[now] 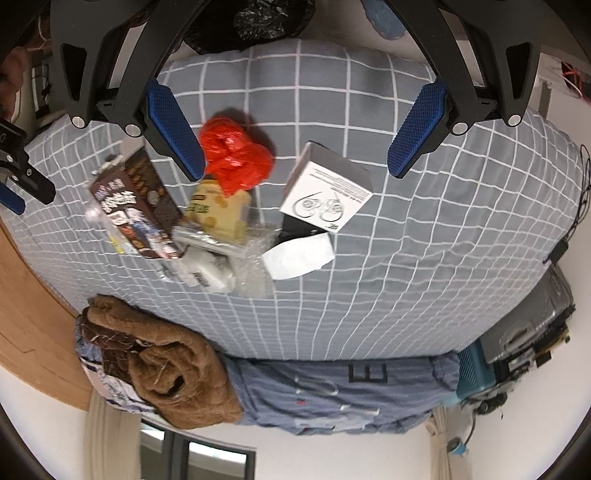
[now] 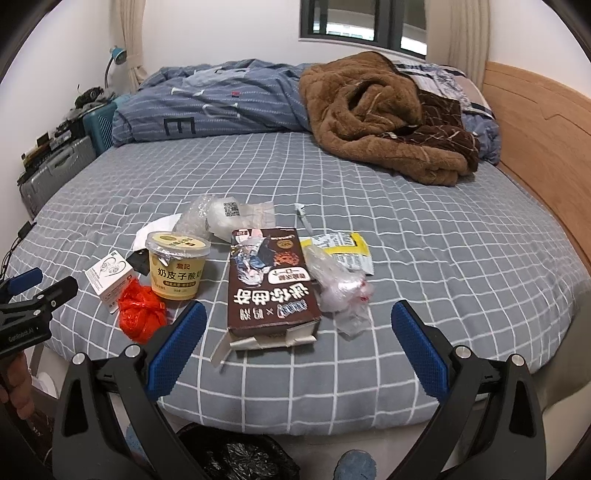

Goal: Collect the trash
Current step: 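Grasp the white earphone box with the left tool while the right tool grasps the brown snack box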

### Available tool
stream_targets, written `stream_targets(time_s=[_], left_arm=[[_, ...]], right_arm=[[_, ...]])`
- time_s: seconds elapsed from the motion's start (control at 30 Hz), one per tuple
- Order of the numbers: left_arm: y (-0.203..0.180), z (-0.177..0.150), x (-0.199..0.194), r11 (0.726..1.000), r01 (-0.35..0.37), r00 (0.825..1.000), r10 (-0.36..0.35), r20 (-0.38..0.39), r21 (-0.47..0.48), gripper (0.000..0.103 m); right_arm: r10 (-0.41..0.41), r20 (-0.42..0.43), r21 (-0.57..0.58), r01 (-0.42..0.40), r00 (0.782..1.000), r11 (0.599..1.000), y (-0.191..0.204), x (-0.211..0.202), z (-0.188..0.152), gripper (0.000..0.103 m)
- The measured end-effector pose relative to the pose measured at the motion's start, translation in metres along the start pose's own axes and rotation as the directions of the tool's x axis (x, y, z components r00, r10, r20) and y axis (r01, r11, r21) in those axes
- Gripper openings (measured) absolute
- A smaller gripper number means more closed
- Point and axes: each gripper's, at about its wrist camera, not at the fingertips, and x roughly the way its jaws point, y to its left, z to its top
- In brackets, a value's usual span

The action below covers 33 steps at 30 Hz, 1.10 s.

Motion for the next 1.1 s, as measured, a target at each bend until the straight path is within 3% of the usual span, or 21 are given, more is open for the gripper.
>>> stream_targets(time_s=[0.33, 0.5, 0.83, 1.1], left_arm=[[0.022, 0.01, 0.053, 0.999, -0.035, 0.997, 0.036, -0.063, 0.011, 0.097], [0.032, 0.009, 0.084, 1.0, 0.008, 0.993, -0.007, -0.117, 0.007, 0.096], [0.031, 0.003, 0.117, 0.998, 0.042, 0.989, -0.034, -0.144, 0.053, 0.096], [0.033, 0.002, 0.132, 0.997, 0.069, 0.986, -0.063, -0.153, 0.037, 0.086]], right_arm=[[0.019, -0.086, -0.001, -0.02, 0.996, 1.0, 0.014, 0.059, 0.001, 0.096], [0.017, -0.117, -0.005, -0.018, 0.993, 1.0, 0.016, 0.082, -0.003, 0.096], [0.024, -0.149, 0.0, -0.024, 0.989, 1.0, 0.019, 0.112, -0.008, 0.096], [0.021, -0.171, 0.007, -0.02, 0.985, 1.0, 0.019, 0.13, -0.014, 0.096]])
